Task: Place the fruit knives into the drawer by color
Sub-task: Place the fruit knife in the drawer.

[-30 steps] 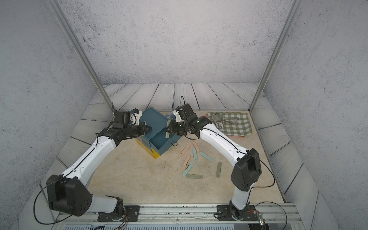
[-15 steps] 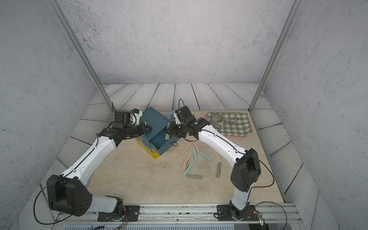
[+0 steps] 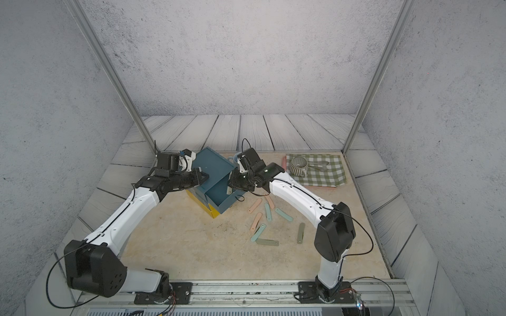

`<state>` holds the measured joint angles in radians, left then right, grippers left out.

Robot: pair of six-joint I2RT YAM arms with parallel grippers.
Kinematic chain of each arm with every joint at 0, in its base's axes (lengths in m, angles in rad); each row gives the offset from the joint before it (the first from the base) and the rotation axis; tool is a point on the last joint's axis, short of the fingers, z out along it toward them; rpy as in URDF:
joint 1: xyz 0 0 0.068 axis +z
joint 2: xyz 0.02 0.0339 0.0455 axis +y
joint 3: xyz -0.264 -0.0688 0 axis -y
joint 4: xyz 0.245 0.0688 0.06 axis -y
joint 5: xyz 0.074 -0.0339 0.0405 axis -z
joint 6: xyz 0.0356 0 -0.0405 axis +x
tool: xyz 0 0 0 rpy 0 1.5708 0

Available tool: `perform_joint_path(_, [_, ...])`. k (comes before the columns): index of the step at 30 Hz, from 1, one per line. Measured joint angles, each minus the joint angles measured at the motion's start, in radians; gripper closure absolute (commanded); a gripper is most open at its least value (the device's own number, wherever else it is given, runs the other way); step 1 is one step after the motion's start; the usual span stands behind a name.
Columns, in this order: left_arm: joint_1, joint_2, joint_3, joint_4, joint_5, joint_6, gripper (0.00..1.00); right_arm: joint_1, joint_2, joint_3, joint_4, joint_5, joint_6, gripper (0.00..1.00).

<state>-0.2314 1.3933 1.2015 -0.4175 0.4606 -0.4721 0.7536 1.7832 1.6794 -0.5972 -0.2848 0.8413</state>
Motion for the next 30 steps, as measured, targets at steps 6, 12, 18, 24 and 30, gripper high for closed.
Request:
perform_joint_path(6, [0.000,0.000,0.000,0.000,0.000,0.000,1.00,0.011,0.006,0.010,-0.002,0.004,-0.001,0.68])
perform_joint_path(12, [0.002,0.000,0.000,0.000,0.000,0.000,1.00,0.017,0.010,0.015,-0.005,0.006,-0.003,0.65])
perform_joint_path(18, [0.002,0.000,0.000,0.000,0.000,0.000,1.00,0.019,0.010,0.017,-0.005,0.007,-0.004,0.63])
perform_joint_path(24, [0.002,0.000,0.000,0.000,0.000,0.000,1.00,0.021,0.008,0.028,-0.017,0.012,-0.043,0.62])
perform_joint_path(30, [0.002,0.000,0.000,0.000,0.000,0.000,1.00,0.022,-0.056,0.079,-0.082,0.065,-0.153,0.58])
